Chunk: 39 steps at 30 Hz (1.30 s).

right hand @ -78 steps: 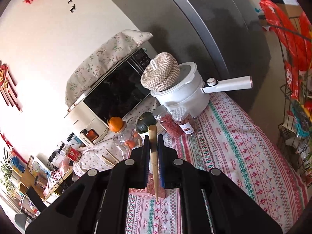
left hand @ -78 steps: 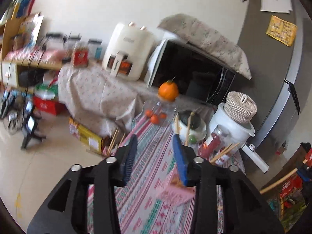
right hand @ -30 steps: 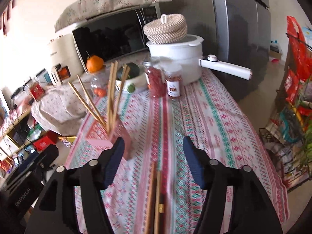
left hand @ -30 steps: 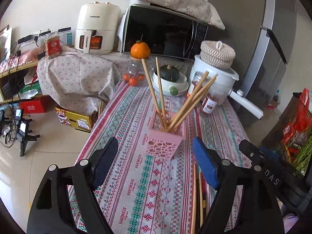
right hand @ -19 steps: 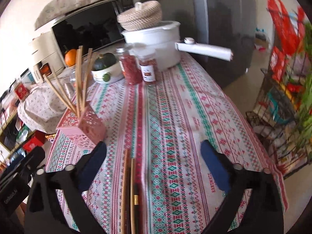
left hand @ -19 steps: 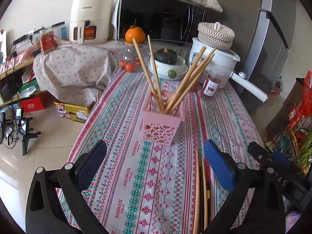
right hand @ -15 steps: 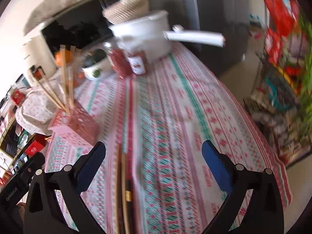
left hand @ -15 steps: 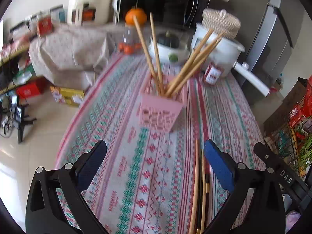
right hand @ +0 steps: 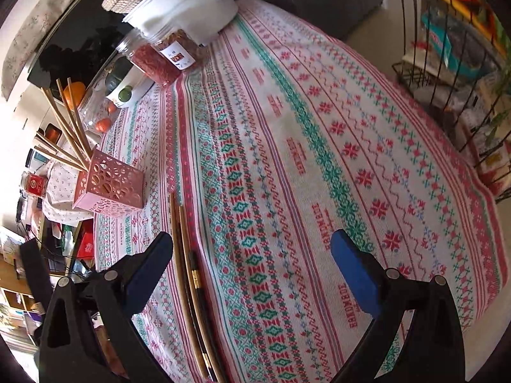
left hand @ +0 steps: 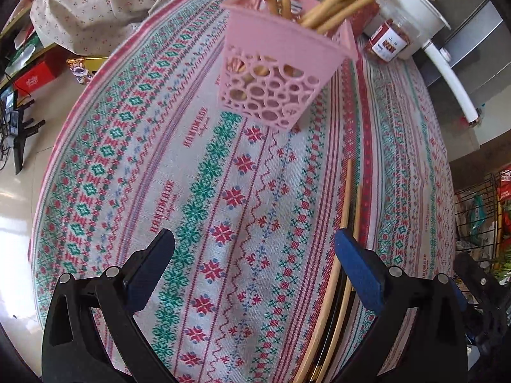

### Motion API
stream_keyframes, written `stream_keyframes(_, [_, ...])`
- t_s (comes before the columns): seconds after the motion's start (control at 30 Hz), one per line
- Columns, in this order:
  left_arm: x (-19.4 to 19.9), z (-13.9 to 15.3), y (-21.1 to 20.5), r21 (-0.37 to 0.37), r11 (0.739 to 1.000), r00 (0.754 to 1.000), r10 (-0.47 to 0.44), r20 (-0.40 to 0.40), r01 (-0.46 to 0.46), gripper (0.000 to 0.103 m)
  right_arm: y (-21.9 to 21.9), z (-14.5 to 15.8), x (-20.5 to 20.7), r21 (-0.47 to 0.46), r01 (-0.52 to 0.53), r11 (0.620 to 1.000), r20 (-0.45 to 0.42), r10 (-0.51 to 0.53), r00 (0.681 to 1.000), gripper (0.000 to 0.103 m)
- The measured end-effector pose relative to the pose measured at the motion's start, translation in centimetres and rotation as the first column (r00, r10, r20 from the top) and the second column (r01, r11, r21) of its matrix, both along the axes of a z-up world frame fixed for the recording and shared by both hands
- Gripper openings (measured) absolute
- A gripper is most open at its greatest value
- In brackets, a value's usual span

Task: Organize utensils
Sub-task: 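Grasp one wooden chopstick with the left gripper, then grasp a chopstick with the right gripper while the left gripper lifts its chopstick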

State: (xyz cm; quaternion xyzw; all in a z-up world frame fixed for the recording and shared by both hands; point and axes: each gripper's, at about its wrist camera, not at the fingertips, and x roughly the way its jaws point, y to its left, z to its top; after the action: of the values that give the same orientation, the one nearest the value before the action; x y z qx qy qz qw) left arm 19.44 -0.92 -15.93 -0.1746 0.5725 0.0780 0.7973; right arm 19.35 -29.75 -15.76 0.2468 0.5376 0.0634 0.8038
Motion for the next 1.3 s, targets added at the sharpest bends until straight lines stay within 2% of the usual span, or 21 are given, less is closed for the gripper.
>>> stream_keyframes(0.23, [2.5, -0.9, -2.5, 0.040, 0.999, 1.000, -0.011, 0.011, 0.011, 0.096, -1.8, -0.7, -0.2, 0.107, 0.034, 0.994, -0.053, -0.028, 0.998, 0.096])
stream_keyframes(0.47, [5.6, -2.1, -4.0, 0.080, 0.996, 0.999, 0.035, 0.017, -0.037, 0.096, -3.4, -0.5, -0.5, 0.151, 0.064, 0.986, -0.061, -0.055, 0.997, 0.096])
stream_keyframes(0.57, [6.2, -2.4, -4.6, 0.129, 0.991, 0.999, 0.039, 0.027, -0.042, 0.095, -3.9, -0.8, -0.3, 0.186, 0.071, 0.980, -0.077, -0.058, 0.995, 0.096])
stream_keyframes(0.67, [7.0, -2.8, -5.4, 0.183, 0.982, 0.999, 0.039, 0.033, -0.045, 0.091, -4.0, -0.8, -0.3, 0.199, 0.070, 0.977, -0.080, -0.055, 0.995, 0.096])
stream_keyframes(0.73, [7.2, -3.0, -6.0, 0.223, 0.974, 0.999, 0.026, 0.032, -0.033, 0.084, -3.9, -0.7, -0.2, 0.197, 0.069, 0.978, -0.078, -0.055, 0.995, 0.096])
stream_keyframes(0.8, [7.4, -3.0, -6.7, 0.231, 0.973, 0.999, -0.001, 0.047, -0.010, 0.076, -3.9, -0.5, -0.1, 0.183, 0.071, 0.981, -0.070, -0.059, 0.996, 0.096])
stream_keyframes(0.87, [7.0, -2.9, -7.4, 0.231, 0.973, 0.998, -0.026, 0.053, 0.013, 0.064, -4.0, -0.3, -0.1, 0.166, 0.070, 0.984, -0.064, -0.060, 0.996, 0.096])
stream_keyframes(0.93, [6.1, -2.5, -7.3, 0.230, 0.972, 0.997, -0.052, 0.055, 0.038, 0.046, -3.9, -0.3, 0.0, 0.147, 0.068, 0.987, -0.059, -0.060, 0.996, 0.096])
stream_keyframes(1.03, [4.8, -2.3, -7.1, 0.224, 0.971, 0.994, -0.099, 0.050, 0.085, 0.030, -3.3, -0.5, 0.2, 0.136, 0.058, 0.989, -0.065, -0.049, 0.997, 0.096])
stream_keyframes(1.07, [4.3, -2.2, -7.3, 0.219, 0.970, 0.992, -0.114, 0.048, 0.101, 0.028, -2.9, -0.6, 0.3, 0.129, 0.051, 0.990, -0.068, -0.043, 0.997, 0.096])
stream_keyframes(1.2, [3.0, -2.0, -5.7, 0.163, 0.975, 0.987, -0.156, 0.041, 0.148, 0.007, -1.2, -1.0, 0.7, 0.070, 0.013, 0.997, -0.070, -0.008, 0.998, 0.096])
stream_keyframes(1.3, [1.7, -1.7, -4.0, 0.070, 0.986, 0.988, -0.152, 0.036, 0.149, 0.005, 0.5, -1.5, 1.0, 0.013, -0.030, 0.999, -0.081, 0.031, 0.996, 0.096])
